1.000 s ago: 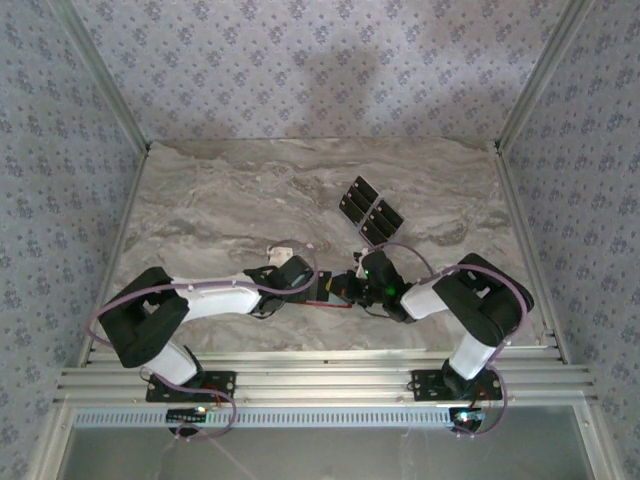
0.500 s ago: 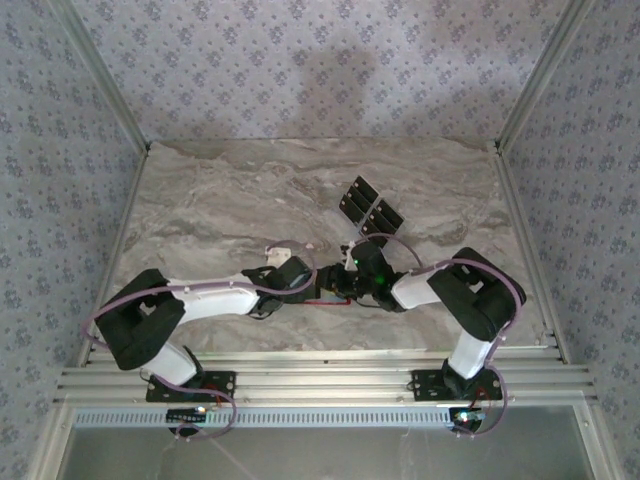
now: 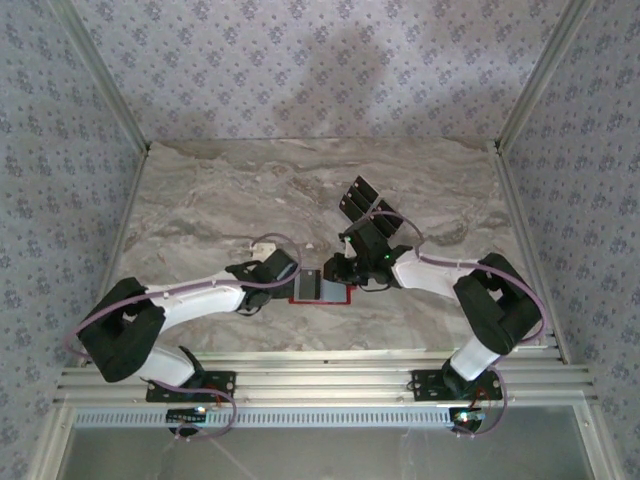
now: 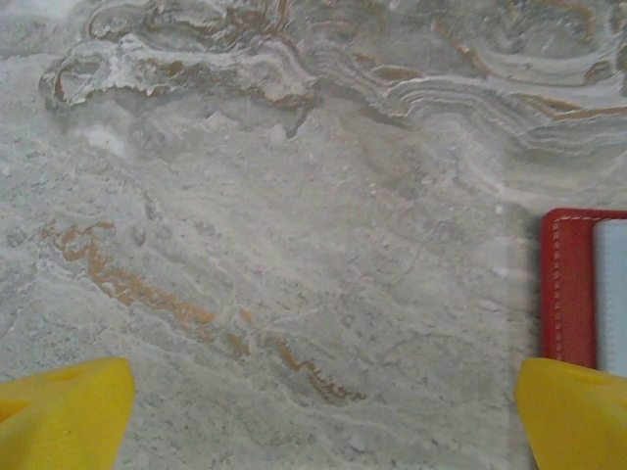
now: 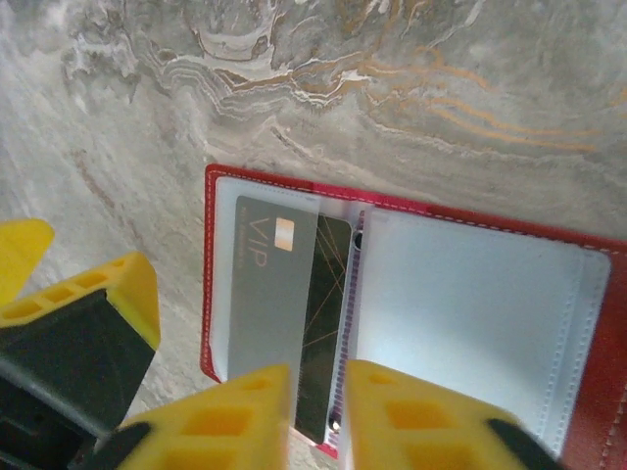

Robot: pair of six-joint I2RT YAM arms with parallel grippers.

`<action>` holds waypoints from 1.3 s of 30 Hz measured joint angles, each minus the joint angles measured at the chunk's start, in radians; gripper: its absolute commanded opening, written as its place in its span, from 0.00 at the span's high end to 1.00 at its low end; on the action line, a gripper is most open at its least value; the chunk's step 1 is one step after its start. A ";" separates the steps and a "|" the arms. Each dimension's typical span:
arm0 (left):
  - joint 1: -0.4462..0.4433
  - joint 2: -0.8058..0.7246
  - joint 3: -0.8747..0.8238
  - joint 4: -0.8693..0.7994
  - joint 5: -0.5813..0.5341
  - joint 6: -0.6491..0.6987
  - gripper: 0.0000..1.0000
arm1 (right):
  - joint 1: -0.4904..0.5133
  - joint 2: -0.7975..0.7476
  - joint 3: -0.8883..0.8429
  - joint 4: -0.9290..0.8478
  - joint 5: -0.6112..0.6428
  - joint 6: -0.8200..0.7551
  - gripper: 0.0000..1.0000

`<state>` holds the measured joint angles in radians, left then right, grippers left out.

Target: Put the credit cards into the card holder

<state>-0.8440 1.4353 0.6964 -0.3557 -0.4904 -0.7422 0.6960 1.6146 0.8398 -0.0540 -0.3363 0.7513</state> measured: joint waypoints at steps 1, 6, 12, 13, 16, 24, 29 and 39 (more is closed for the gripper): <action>0.000 0.004 -0.002 -0.003 0.000 0.000 0.00 | 0.004 0.010 0.019 -0.024 0.007 -0.013 0.88; 0.001 0.036 -0.013 -0.009 0.000 0.000 0.00 | 0.028 0.074 0.076 -0.091 0.023 -0.055 0.93; 0.001 0.053 -0.019 -0.004 0.000 -0.001 0.00 | 0.044 0.145 0.124 -0.130 0.028 -0.080 0.93; 0.001 0.054 -0.019 -0.003 0.000 -0.001 0.00 | 0.044 0.152 0.129 -0.135 0.029 -0.084 0.93; 0.001 0.059 -0.019 0.004 0.000 -0.001 0.00 | 0.044 0.169 0.135 -0.142 0.030 -0.089 0.93; 0.001 0.068 -0.019 0.016 0.003 -0.001 0.00 | 0.056 0.195 0.171 -0.153 0.029 -0.094 0.93; 0.000 0.071 -0.019 0.020 0.004 -0.001 0.00 | 0.068 0.214 0.197 -0.157 0.026 -0.095 0.93; 0.000 0.072 -0.024 0.031 0.004 -0.001 0.00 | 0.086 0.250 0.245 -0.179 0.027 -0.095 0.94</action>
<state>-0.8444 1.5070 0.6724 -0.3248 -0.4866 -0.7429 0.7818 1.8645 1.0843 -0.2329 -0.3096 0.6559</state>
